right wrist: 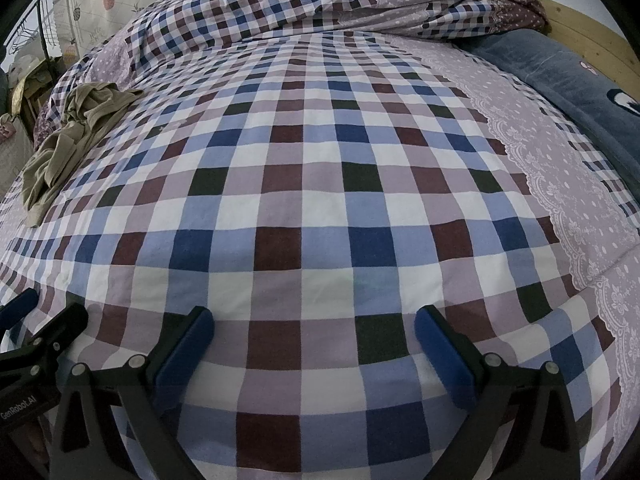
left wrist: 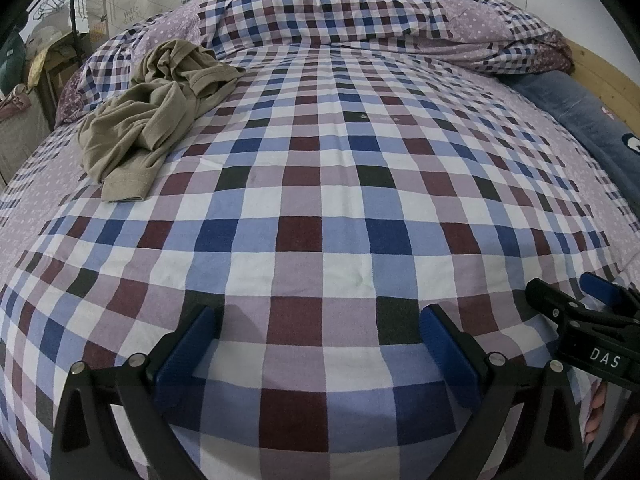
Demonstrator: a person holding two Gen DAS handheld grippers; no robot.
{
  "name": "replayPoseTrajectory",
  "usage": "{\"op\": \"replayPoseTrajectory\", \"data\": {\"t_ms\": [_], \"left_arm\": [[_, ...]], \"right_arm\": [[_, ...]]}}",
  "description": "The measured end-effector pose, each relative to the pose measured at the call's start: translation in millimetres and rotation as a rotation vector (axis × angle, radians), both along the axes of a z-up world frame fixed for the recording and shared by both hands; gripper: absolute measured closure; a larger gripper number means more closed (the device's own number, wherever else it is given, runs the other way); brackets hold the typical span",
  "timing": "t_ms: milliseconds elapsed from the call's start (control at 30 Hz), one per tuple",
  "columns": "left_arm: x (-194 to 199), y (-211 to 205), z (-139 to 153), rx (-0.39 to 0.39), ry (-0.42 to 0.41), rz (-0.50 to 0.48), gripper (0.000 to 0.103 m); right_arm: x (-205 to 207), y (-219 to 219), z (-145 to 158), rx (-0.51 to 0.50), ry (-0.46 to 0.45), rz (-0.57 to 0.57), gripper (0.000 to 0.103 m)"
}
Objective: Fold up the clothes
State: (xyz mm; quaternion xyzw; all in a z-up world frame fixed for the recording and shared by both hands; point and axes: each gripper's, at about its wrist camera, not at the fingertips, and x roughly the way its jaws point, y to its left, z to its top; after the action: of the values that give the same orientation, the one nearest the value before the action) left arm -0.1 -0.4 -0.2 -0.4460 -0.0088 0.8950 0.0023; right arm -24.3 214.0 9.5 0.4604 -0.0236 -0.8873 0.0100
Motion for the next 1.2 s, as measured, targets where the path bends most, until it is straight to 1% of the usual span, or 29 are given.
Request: {"op": "replayPoseTrajectory", "data": {"t_ms": [700,900,1200], "left_arm": [[-0.3,8.8,0.0,-0.005,0.003,-0.001,0.0],[1.0,8.9,0.3,-0.022,0.003,0.0,0.0],[-0.3,12.3,2.0,-0.013,-0.001,-0.004,0.0]], "right_arm": [[1.1,-1.7,0.0,-0.002,-0.002,-0.001,0.0],[0.3,-0.9,0.1,-0.008,-0.001,-0.002,0.0],[1.8,0.1,0.6,-0.024,-0.001,0.001,0.0]]}}
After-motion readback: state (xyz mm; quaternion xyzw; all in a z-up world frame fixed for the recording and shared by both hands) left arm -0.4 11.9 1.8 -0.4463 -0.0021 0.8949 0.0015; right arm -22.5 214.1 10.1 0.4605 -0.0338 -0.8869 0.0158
